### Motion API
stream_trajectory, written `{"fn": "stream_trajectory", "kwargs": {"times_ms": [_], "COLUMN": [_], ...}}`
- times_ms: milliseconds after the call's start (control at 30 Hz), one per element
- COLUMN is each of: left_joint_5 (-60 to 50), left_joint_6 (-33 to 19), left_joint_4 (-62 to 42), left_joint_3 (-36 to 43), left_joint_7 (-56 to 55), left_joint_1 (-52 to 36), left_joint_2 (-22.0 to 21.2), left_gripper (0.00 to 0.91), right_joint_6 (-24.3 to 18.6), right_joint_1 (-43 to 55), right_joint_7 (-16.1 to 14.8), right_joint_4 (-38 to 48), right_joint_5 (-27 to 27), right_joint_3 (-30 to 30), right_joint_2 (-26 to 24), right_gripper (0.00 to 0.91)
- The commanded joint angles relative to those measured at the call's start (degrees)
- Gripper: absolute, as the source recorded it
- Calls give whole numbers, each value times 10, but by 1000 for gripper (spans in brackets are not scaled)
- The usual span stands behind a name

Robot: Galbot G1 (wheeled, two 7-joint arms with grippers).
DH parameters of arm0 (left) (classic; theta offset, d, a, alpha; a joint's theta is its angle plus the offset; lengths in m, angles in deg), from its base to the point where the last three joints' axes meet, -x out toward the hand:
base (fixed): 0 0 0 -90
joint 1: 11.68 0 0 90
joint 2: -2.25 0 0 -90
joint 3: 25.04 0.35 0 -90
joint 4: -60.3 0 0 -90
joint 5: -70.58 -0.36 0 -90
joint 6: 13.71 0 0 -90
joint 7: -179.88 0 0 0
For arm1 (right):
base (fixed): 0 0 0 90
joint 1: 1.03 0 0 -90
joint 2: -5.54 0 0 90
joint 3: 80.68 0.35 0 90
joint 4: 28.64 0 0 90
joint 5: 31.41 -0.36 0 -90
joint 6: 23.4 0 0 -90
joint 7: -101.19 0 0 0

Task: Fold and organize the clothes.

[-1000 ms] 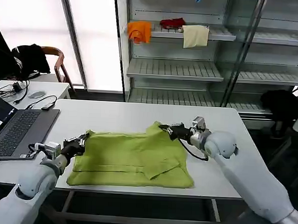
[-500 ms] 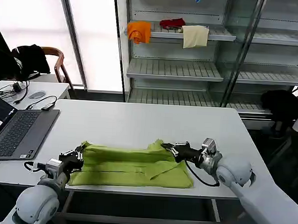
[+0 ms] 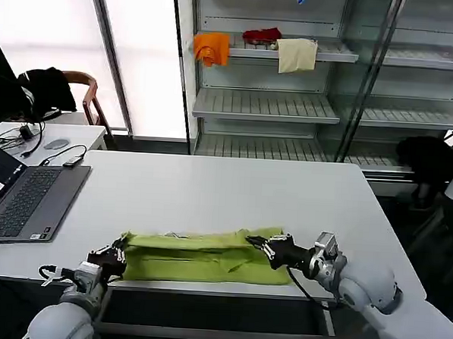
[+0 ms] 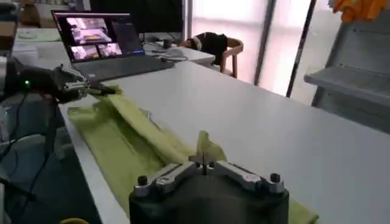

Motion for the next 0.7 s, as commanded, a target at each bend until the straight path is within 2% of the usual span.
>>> {"fn": "stream_trajectory", "kwargs": {"times_ms": [33,67,100,133,200,233,267,300,333,367,400,433,467,500,533,700], "left_joint_5": [-35,-36,-42,-48,-59,-69,-82,-89,-93,-100,-103,-104,-102,-102,-102,-91], "left_joint_6": [4,4,4,4,4,5,5,5,5,5,5,5,5,5,5,5], "left_joint_4": [4,4,3,2,2,2,0,-2,-4,-6,-5,-3,7,15,23,103], "left_joint_3": [1,1,1,0,0,0,-2,-4,-6,-10,-12,-18,-31,-37,-42,-60], "left_joint_7": [-10,-11,-12,-11,-11,-11,-10,-9,-9,-8,-6,-4,-3,-4,-5,-7], "left_joint_1": [19,19,18,18,22,22,24,26,27,32,34,38,41,42,42,50], "left_joint_2": [5,8,9,12,20,23,29,35,39,48,51,58,59,59,58,46], "left_gripper": [907,907,907,907,907,907,907,907,907,907,907,907,907,907,907,907], "right_joint_6": [2,2,5,13,31,43,77,77,78,77,77,64,55,46,44,-46], "right_joint_1": [-88,-97,-111,-117,-129,-130,-131,-132,-131,-131,-131,-136,-143,-150,-153,-190], "right_joint_7": [71,78,103,122,220,254,307,333,393,439,465,511,541,548,552,542], "right_joint_4": [-20,-22,-28,-31,-49,-52,-62,-65,-70,-76,-80,-91,-102,-112,-116,-144], "right_joint_5": [36,41,50,58,56,56,55,50,50,50,47,45,48,49,52,117], "right_joint_3": [36,37,42,42,33,32,31,29,18,12,8,4,4,7,10,39], "right_joint_2": [11,13,16,17,27,32,43,45,50,55,59,68,70,72,73,82], "right_gripper": [0,0,0,60,71,60,60,60,60,60,60,60,121,836,907,907]}}
